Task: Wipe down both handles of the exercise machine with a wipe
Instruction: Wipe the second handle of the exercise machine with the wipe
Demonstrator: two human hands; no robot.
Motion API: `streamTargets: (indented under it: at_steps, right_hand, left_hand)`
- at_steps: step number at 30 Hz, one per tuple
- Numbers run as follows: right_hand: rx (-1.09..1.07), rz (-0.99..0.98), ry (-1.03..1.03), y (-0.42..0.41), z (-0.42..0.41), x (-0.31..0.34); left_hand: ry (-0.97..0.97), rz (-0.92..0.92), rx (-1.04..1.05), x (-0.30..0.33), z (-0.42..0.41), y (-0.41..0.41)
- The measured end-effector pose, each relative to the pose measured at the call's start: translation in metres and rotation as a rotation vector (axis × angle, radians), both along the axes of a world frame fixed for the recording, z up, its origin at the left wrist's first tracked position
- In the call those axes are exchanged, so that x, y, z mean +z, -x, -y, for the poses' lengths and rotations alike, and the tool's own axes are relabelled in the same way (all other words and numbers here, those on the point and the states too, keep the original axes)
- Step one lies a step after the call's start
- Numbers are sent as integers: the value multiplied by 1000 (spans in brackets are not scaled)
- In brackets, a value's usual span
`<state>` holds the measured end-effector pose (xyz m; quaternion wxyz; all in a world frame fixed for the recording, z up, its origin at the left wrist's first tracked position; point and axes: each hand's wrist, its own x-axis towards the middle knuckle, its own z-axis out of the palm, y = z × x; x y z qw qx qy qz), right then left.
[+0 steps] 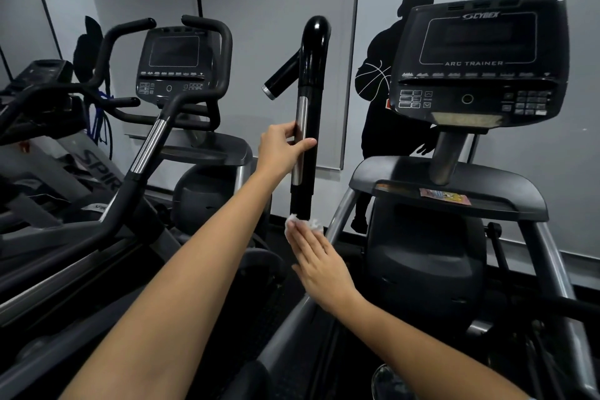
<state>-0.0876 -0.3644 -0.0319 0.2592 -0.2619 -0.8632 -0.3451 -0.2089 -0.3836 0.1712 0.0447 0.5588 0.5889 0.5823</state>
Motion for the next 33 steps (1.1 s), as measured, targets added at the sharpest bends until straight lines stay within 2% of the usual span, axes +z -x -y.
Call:
streamTargets:
  at_steps: [6,13,18,20,25,28,31,33]
  right_hand:
    - [-82,-65,-37,21,-5,48]
    - [-62,220,-123,-7,-12,-11]
    - [-87,37,-195,17,-10,43]
    - [-97,88,-192,19,-11,42]
    - [-76,288,-154,-18,-17,-11]
    - [18,147,-121,-23,-22,-5]
    - [49,-83,87,-4,-8,24]
    - [32,-148,225,7,3,26]
  left_hand:
    - [7,-6,0,-1,0,-2]
    - [13,-49,24,0,2,-2]
    - [10,-34,3,-1,1,-1]
    - [20,-39,6,-1,2,-1]
    - [16,-71,24,-1,2,-1]
    - [10,-73,31,-2,1,0]
    - [1,-80,22,-2,0,1]
    - [0,-81,18,-3,1,0]
